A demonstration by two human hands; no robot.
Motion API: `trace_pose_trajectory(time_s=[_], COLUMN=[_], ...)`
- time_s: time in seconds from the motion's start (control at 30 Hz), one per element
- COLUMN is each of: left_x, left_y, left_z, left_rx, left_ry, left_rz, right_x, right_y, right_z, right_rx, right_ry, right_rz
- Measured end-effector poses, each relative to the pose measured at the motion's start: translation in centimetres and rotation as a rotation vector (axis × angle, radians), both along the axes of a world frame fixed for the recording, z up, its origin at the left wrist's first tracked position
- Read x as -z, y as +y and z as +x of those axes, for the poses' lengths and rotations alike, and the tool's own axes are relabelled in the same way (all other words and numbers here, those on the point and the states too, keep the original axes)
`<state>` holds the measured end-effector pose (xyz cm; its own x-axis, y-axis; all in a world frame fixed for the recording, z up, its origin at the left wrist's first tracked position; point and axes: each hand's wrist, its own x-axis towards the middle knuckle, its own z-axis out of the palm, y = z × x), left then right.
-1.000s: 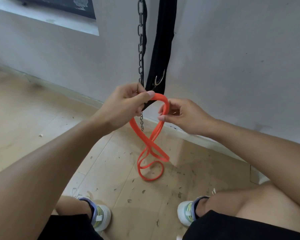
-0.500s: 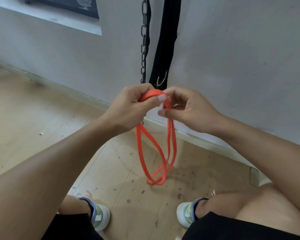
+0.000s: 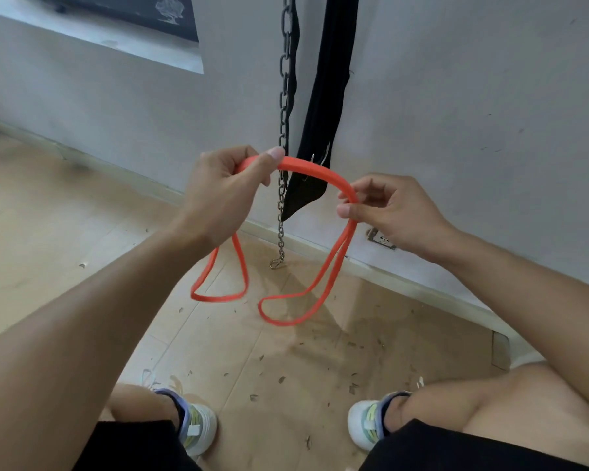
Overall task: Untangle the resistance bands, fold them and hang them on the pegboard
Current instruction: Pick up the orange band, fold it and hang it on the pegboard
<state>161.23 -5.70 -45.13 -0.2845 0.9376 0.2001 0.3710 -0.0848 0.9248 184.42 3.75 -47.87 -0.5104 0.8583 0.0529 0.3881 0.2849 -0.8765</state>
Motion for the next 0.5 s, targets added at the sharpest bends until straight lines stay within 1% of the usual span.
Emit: trace_pose_trajectory(time_s=[0.1,0.27,0.5], left_x=[-0.1,0.1,0.6], left_y=[0.3,0.6,1.2], left_z=[-0.3,-1.1,-0.9], left_rx=[-0.034,0.014,0.047], left_ry=[0.013,-0.001,-0.181], left_rz=[0.000,-0.034,-0.067], right_x=[-0.4,-0.7,-0.4], right_y=[-0.1,-0.4,-0.4], right_z=[0.1,-0.2,-0.7], right_rx=[0.062,0.091,0.076], right_ry=[0.052,0.130,0.112], right_rz=[0.054,0.105,0.094])
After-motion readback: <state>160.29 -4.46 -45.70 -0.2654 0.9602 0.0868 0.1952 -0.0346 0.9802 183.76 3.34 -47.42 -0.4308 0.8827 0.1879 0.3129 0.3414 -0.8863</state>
